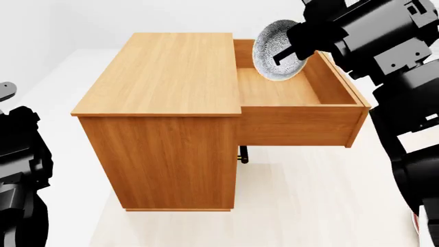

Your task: Open the top drawer of the cabinet and put the bowl in it.

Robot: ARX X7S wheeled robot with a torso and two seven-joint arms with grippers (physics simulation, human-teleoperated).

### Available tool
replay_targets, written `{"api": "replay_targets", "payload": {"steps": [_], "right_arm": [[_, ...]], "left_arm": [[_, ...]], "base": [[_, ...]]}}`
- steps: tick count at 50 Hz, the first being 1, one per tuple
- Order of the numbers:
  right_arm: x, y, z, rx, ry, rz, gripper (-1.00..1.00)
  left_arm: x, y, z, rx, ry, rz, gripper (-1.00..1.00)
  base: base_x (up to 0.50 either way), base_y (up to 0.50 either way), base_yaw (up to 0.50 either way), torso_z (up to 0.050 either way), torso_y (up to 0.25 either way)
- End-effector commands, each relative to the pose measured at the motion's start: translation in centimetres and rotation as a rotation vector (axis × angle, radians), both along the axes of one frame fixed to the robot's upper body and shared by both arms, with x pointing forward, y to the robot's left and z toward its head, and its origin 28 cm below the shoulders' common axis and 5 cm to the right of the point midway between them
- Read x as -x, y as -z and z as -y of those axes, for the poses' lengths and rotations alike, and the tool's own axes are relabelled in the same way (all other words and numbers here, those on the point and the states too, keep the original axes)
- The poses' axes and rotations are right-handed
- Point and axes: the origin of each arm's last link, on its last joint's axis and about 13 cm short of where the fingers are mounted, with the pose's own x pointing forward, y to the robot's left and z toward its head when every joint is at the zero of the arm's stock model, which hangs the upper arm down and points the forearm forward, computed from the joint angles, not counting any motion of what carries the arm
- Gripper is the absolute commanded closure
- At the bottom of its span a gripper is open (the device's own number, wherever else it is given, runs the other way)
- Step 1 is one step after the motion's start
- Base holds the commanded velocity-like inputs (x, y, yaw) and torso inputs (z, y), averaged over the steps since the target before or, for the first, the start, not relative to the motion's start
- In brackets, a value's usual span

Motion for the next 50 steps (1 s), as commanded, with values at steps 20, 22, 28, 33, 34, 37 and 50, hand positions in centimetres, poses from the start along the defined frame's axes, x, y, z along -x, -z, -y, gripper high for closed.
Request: {"api": "replay_targets", "payload": {"steps": [20,22,28,33,34,37,50], "right_arm": [[-1.3,1.7,-0.6,-0.028,0.018,-0.152,1.0],[-1.4,1.8,-0.6,-0.039,0.021,-0.156,1.0],[-1.5,2.5,-0.7,-0.097,0.027,-0.179,1.0],[-1.6,3.1,-0.8,-0.093,0.03,-0.185,1.0],[-1.6,3.2,-0.8,-0.094,0.031,-0.187,1.0],[-1.7,3.5,-0.8,-0.096,0.032,-0.19,1.0],[-1.7,4.5,-0.9,-0.108,0.039,-0.205,1.0]], "left_arm": [[0.1,0.3,0.0,0.01,-0.005,-0.004,-1.0],[0.1,0.4,0.0,0.01,-0.005,-0.005,-1.0],[0.2,0.4,0.0,0.012,-0.005,-0.005,-1.0],[0.2,0.4,-0.1,0.012,-0.006,-0.004,-1.0],[0.2,0.4,-0.1,0.012,-0.006,-0.004,-1.0],[0.2,0.5,0.0,0.014,-0.006,-0.004,-1.0],[0.2,0.5,0.0,0.015,-0.005,-0.003,-1.0]], "base": [[0.0,0.0,0.0,0.0,0.001],[0.0,0.0,0.0,0.0,0.0],[0.0,0.0,0.0,0.0,0.0],[0.0,0.0,0.0,0.002,0.0],[0.0,0.0,0.0,0.0,0.0],[0.0,0.0,0.0,0.0,0.0],[0.0,0.0,0.0,0.0,0.001]]}}
